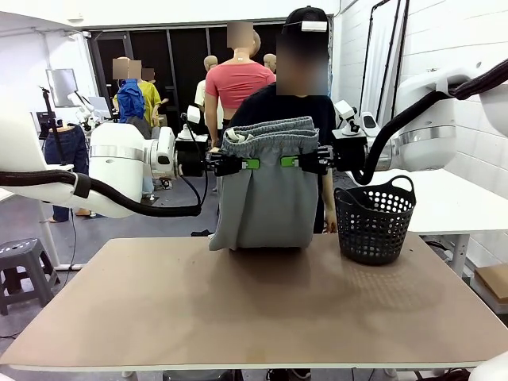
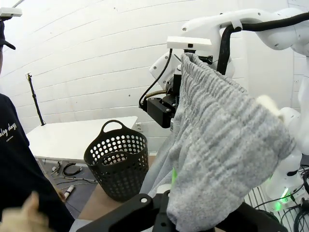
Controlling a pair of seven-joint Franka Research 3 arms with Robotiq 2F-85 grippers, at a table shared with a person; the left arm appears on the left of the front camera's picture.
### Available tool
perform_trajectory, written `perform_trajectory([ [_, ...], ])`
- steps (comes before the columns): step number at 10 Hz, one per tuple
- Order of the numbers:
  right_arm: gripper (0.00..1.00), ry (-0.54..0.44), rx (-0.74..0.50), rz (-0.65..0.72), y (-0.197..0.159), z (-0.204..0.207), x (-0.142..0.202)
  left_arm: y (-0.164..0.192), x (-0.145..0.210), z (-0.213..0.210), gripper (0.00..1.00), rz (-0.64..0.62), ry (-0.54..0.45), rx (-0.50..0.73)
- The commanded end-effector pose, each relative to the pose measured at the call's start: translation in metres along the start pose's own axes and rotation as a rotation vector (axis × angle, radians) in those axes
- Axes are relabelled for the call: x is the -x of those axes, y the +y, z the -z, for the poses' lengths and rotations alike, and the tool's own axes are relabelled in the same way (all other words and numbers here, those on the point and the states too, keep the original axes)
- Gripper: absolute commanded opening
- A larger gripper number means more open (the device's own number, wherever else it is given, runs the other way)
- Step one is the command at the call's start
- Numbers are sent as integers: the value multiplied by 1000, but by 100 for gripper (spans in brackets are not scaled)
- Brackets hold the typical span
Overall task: Fold the training pants.
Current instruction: Release the ends of the Training pants and then grab the overlapped ends.
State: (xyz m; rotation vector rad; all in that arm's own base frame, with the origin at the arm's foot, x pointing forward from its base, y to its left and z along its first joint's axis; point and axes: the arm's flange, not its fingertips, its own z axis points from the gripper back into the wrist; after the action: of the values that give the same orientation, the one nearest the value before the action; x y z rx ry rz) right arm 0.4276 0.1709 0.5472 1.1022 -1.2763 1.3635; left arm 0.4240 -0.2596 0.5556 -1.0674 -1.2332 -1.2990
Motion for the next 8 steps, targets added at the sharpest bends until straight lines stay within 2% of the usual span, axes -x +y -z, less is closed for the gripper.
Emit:
perform_trajectory([
  [1,0,-20,4,-7,5,0,-1,-2,-4,0,0,11,-4,1],
  [8,0,-20,4,-7,5,0,-1,-2,-4,0,0,11,-4,1],
])
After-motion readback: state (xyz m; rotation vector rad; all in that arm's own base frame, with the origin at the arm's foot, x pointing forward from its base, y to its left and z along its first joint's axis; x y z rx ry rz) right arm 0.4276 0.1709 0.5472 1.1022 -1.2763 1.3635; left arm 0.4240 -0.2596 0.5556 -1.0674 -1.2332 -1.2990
